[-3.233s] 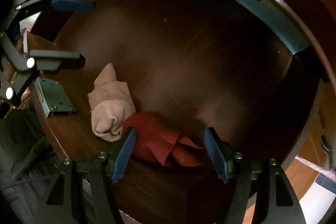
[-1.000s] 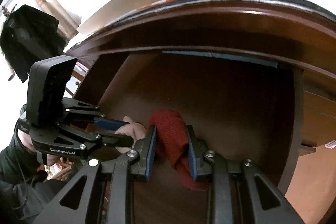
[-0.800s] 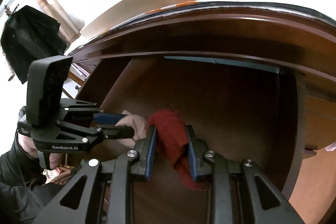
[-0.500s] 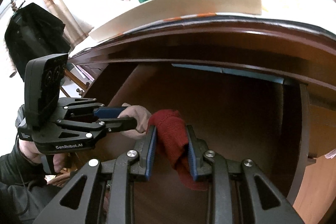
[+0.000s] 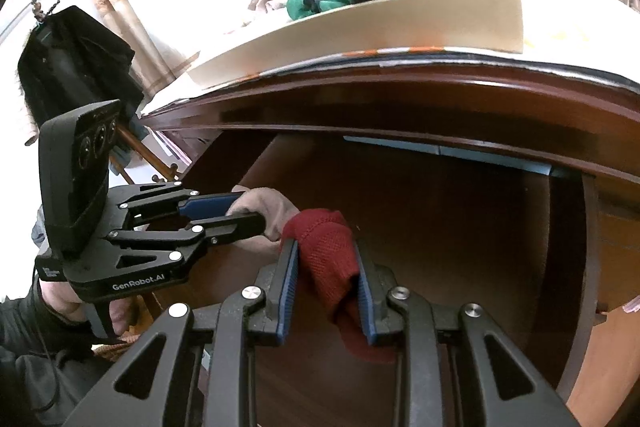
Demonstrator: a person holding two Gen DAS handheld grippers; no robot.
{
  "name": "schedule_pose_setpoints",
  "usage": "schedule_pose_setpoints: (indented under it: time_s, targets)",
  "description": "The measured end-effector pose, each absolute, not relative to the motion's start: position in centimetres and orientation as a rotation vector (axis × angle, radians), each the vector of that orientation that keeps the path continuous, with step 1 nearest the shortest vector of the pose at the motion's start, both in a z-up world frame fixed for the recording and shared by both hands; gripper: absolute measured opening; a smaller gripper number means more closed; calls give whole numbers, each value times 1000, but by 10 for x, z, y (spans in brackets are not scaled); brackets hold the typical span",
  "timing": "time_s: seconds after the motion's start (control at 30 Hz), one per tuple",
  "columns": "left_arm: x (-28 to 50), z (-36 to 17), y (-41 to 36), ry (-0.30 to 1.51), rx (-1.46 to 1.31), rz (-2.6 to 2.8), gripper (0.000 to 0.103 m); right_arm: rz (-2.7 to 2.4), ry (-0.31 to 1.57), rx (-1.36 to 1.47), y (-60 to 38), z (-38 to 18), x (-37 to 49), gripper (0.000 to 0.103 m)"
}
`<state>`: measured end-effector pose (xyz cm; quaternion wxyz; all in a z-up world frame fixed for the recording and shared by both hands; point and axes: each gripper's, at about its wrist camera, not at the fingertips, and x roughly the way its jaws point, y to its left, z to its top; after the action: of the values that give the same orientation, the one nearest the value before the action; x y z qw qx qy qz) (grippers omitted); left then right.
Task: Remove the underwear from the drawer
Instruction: 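Lift the beige and dark red socks out of the drawer with both tools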
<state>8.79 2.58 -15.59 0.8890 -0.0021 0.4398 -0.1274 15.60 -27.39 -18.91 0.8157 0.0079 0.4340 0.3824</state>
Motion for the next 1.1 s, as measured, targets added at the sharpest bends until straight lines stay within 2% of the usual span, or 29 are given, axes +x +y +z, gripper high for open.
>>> schedule_pose_setpoints:
  time_s: [1.1]
  targets:
    - [60, -86, 52, 613, 71, -101, 25, 877, 699, 14, -283, -124, 129, 29]
